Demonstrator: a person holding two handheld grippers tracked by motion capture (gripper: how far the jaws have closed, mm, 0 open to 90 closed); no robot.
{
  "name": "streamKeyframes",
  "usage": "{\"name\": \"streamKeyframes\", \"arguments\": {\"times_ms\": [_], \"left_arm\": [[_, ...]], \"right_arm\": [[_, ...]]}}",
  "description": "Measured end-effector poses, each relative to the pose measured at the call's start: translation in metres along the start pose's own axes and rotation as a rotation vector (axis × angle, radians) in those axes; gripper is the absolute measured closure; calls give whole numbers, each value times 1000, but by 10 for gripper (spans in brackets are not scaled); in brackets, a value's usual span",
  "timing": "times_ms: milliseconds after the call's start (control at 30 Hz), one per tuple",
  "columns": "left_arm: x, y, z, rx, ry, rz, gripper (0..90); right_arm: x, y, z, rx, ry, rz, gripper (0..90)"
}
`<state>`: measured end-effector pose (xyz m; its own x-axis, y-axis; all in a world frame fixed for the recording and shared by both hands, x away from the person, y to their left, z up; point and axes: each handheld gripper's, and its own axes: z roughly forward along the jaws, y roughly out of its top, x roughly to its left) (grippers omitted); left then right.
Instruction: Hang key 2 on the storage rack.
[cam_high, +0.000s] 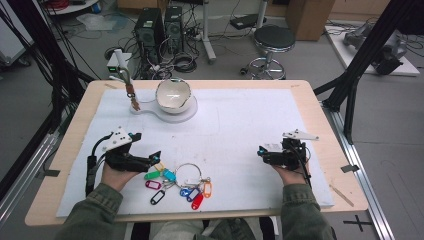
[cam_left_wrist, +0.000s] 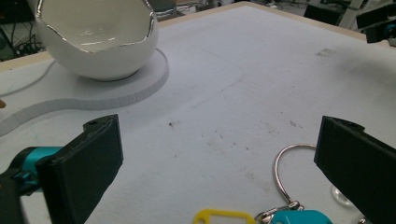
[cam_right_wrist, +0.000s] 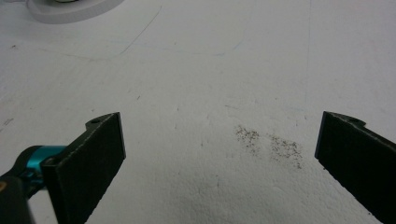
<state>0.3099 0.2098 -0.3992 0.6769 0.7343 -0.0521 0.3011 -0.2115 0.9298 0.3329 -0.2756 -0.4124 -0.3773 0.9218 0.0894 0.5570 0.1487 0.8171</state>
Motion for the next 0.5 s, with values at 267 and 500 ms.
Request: {"name": "streamKeyframes", "arguments": {"times_ms": [267,500], "left_arm": [[-6,0,5,17,-23,19,17],[-12,0,9,30,-44,35,17]], "right_arm": [[-1,0,1,7,0,-1,6],[0,-1,1,10,2,-1,6]]}}
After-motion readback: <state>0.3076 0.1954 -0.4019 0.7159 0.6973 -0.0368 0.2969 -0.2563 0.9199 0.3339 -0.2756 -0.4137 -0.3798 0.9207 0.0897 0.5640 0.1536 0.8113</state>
